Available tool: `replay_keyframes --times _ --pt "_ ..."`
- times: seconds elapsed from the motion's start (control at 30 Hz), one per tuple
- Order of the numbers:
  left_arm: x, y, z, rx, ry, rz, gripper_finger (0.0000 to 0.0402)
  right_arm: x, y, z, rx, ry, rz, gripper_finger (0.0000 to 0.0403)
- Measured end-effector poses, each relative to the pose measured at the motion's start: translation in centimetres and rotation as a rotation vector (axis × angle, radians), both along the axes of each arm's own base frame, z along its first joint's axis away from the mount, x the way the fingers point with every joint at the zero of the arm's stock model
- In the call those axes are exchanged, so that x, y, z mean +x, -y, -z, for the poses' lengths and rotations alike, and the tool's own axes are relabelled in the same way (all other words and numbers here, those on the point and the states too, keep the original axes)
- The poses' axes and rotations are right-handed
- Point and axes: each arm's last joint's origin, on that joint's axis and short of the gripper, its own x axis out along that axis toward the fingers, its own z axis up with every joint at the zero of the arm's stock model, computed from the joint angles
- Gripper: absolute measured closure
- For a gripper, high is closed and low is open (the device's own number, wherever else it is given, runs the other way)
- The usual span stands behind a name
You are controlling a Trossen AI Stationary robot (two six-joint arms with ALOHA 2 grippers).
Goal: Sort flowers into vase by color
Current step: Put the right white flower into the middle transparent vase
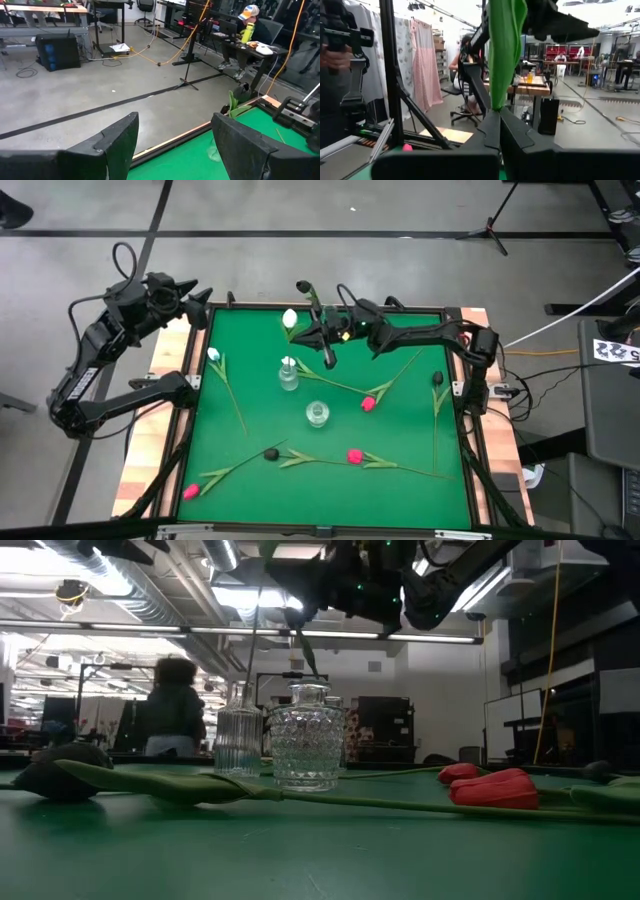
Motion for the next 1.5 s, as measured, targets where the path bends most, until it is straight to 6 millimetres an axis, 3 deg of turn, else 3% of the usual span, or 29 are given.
replay_keyframes --times 0.47,0.57,0.87,1.0,1.27,1.5 --pt "0.7 -0.7 0.2 -0.019 -0.029 0.002 0.0153 0.8 0.2 2.6 0.013 -0.118 -0.007 0.0395" --pt "0.8 -0.9 0.3 -0.024 -0.035 0.002 0.0153 0.8 0.2 2.7 -0.001 -0.121 -0.034 0.0366" --pt "1.5 -1.5 0.5 -0.037 -0.057 0.004 0.0153 0.7 0.2 2.7 0.009 -0.129 -0.075 0.0227" --pt "1.9 -2.0 0.7 -0.051 -0.075 0.005 0.0153 0.4 1.0 2.7 0.032 -0.14 -0.098 0.0193" --pt "2.6 -2.7 0.8 -0.057 -0.087 0.01 0.0153 0.2 2.3 0.5 0.034 -0.116 -0.229 0.0191" --pt "3.0 -2.6 0.0 0.014 -0.034 0.129 0.0153 0.4 2.5 -2.2 0.015 -0.1 -0.385 0.0209"
